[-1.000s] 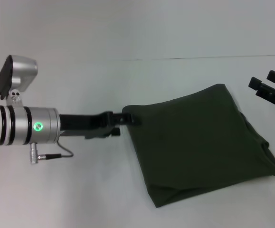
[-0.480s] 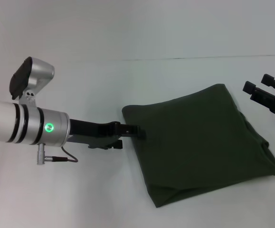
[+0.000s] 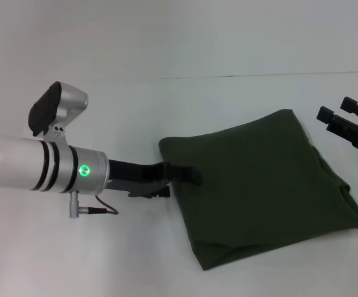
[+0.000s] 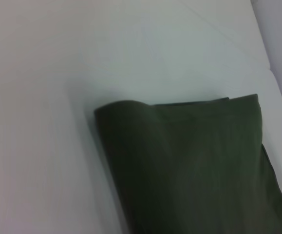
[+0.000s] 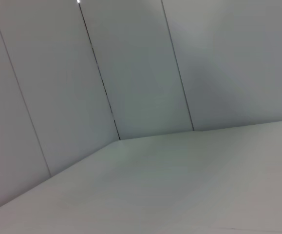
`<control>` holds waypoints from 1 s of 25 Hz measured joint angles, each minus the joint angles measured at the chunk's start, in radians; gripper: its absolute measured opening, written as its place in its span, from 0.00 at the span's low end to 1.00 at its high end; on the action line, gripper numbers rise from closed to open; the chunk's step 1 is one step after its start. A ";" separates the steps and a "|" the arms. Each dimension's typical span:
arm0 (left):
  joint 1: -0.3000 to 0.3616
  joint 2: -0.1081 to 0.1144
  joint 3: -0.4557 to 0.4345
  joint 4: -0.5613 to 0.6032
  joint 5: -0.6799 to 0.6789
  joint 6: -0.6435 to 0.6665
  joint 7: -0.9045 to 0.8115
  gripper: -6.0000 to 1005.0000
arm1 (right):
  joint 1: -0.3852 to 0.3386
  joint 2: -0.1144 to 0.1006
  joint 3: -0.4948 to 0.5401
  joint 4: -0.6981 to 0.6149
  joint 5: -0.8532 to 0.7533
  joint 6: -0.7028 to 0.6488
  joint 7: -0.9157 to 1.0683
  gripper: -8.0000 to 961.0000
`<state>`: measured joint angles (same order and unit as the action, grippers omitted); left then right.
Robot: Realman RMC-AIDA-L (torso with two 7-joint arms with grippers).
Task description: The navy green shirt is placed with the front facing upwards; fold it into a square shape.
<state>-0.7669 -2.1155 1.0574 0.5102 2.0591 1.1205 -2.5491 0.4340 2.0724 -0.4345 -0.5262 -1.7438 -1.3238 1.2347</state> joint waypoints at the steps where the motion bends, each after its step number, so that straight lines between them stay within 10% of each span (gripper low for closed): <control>1: 0.000 -0.005 0.000 -0.001 0.000 -0.003 0.001 0.93 | 0.000 0.000 0.000 0.000 0.000 0.000 0.000 0.83; 16: -0.032 -0.035 0.009 -0.041 0.002 -0.036 0.002 0.93 | -0.006 -0.002 -0.002 0.000 0.000 -0.003 0.000 0.83; 25: -0.039 -0.046 0.018 -0.035 0.006 -0.045 0.026 0.69 | -0.010 0.000 0.000 0.002 0.000 -0.013 0.000 0.83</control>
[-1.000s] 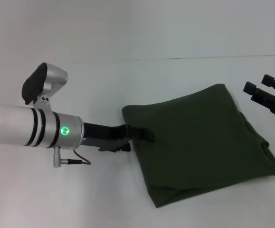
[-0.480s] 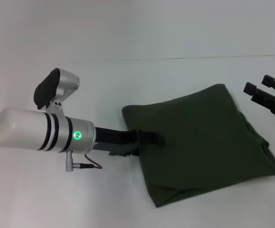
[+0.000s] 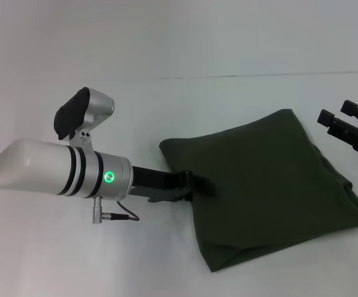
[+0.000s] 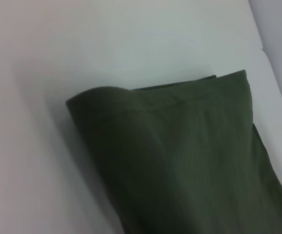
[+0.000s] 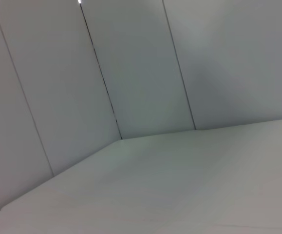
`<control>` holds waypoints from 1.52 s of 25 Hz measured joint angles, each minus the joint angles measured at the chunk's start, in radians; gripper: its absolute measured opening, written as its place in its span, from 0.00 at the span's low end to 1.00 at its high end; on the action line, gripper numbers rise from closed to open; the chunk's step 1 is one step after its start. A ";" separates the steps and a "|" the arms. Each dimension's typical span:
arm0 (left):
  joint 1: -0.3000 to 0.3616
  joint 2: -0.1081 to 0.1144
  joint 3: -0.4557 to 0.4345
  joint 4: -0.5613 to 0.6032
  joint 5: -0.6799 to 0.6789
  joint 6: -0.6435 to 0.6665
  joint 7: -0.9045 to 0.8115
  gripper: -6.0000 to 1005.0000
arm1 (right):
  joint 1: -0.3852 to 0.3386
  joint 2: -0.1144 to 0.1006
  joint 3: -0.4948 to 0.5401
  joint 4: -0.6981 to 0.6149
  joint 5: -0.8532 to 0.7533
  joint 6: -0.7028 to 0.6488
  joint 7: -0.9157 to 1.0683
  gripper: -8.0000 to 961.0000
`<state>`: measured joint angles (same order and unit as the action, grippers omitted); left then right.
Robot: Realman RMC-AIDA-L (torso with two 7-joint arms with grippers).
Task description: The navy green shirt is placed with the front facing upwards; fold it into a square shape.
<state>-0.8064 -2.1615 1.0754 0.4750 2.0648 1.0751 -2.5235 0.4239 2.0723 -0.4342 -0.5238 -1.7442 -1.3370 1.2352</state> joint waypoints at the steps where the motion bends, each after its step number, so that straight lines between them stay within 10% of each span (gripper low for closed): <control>1: 0.000 0.000 0.000 0.000 0.000 -0.001 0.003 0.64 | 0.000 0.000 0.000 0.001 0.000 0.000 0.000 0.83; 16: 0.004 -0.003 -0.004 0.010 -0.012 0.005 0.054 0.12 | -0.001 0.000 0.000 0.000 0.001 -0.001 0.002 0.83; 23: 0.038 -0.001 -0.008 0.067 -0.015 0.034 0.073 0.04 | 0.003 0.000 -0.001 0.004 0.001 0.000 0.001 0.83; 30: 0.106 0.073 -0.112 0.162 0.014 0.126 0.074 0.04 | 0.007 0.002 -0.001 0.007 0.000 0.003 -0.003 0.83; 38: 0.111 0.109 -0.274 0.211 0.180 0.185 0.090 0.04 | 0.009 0.011 -0.004 0.007 -0.002 0.007 -0.003 0.83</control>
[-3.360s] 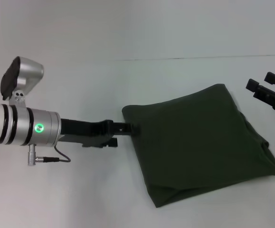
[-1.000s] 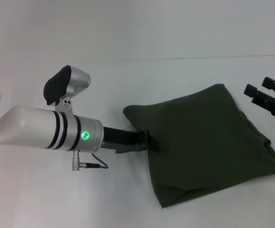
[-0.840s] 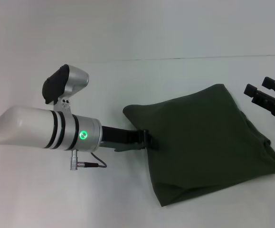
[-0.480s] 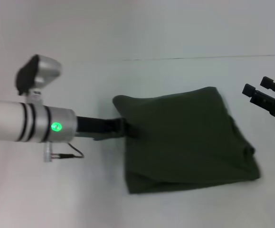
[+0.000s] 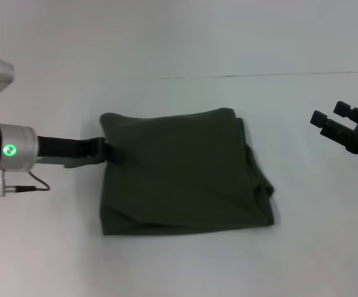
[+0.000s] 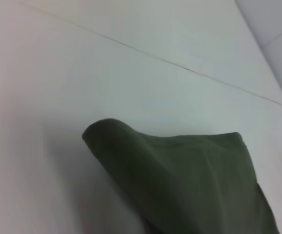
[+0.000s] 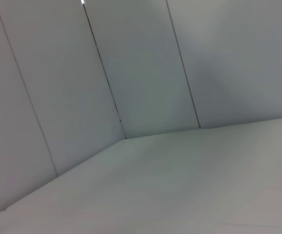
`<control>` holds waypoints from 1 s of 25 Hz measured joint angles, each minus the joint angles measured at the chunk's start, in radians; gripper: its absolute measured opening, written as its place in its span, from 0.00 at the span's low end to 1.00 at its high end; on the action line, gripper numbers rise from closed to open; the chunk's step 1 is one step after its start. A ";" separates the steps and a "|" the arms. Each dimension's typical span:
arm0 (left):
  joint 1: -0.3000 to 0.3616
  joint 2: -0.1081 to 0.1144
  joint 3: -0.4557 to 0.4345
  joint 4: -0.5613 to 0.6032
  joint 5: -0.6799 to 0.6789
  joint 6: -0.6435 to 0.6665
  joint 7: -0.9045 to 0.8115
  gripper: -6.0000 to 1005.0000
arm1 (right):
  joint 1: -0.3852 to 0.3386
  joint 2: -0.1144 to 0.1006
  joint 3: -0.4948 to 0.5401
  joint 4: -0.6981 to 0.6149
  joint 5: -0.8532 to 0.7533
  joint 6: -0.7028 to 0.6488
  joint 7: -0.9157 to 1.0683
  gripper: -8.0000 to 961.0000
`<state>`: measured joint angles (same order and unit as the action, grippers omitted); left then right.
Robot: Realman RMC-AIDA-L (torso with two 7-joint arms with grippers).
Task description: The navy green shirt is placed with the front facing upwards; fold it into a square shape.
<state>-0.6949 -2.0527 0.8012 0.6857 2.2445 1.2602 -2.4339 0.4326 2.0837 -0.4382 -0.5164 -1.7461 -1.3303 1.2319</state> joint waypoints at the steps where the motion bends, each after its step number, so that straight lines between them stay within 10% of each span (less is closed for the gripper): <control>1: 0.000 0.004 -0.013 0.006 0.016 0.004 0.001 0.05 | 0.000 0.001 0.000 0.001 0.000 0.000 0.000 0.83; 13: -0.003 0.016 -0.063 0.013 0.061 0.000 -0.008 0.06 | 0.002 0.003 -0.011 0.013 -0.003 -0.006 0.000 0.83; 25: 0.077 -0.008 -0.119 0.174 0.046 0.014 0.053 0.45 | 0.015 0.003 -0.071 0.021 -0.002 -0.014 -0.046 0.83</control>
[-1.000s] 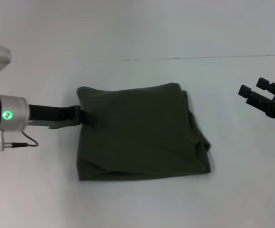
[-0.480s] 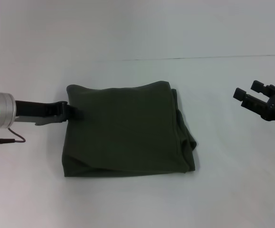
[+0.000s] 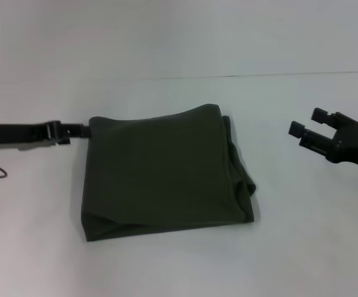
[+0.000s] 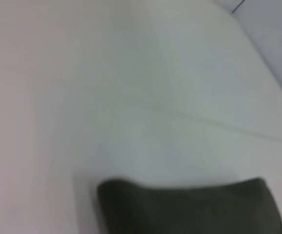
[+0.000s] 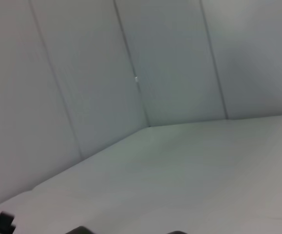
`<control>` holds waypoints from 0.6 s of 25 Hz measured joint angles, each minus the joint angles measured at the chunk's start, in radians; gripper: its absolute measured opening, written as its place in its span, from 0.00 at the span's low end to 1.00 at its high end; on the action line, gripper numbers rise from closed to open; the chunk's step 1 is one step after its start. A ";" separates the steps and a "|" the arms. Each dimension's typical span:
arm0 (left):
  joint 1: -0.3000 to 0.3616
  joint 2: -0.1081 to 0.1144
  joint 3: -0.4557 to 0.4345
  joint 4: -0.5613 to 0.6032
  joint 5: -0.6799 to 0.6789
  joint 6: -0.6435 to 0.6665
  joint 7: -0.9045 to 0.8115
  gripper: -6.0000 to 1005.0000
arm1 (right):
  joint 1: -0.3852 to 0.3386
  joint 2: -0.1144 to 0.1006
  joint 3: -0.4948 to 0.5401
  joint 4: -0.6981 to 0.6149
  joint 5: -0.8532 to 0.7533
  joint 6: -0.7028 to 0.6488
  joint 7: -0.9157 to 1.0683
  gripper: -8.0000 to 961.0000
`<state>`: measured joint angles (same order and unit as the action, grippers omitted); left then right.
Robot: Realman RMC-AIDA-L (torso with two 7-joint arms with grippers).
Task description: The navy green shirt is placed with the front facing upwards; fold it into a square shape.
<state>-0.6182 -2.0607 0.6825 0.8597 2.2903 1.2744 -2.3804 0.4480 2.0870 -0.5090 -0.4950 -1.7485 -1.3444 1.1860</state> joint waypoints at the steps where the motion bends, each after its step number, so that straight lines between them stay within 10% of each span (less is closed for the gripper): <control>1: 0.012 -0.011 -0.012 0.036 -0.012 0.011 0.032 0.51 | 0.003 0.000 -0.009 0.002 0.001 -0.003 -0.005 0.83; 7: 0.085 -0.059 -0.024 0.163 -0.217 0.098 0.291 0.76 | 0.023 0.002 -0.091 0.019 0.002 -0.047 -0.083 0.83; 15: 0.117 -0.029 -0.122 0.069 -0.394 0.370 0.755 0.90 | 0.037 0.002 -0.226 0.011 -0.001 -0.183 -0.166 0.87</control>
<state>-0.5010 -2.0893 0.5601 0.9282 1.8967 1.6446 -1.6252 0.4849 2.0894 -0.7350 -0.4842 -1.7495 -1.5273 1.0205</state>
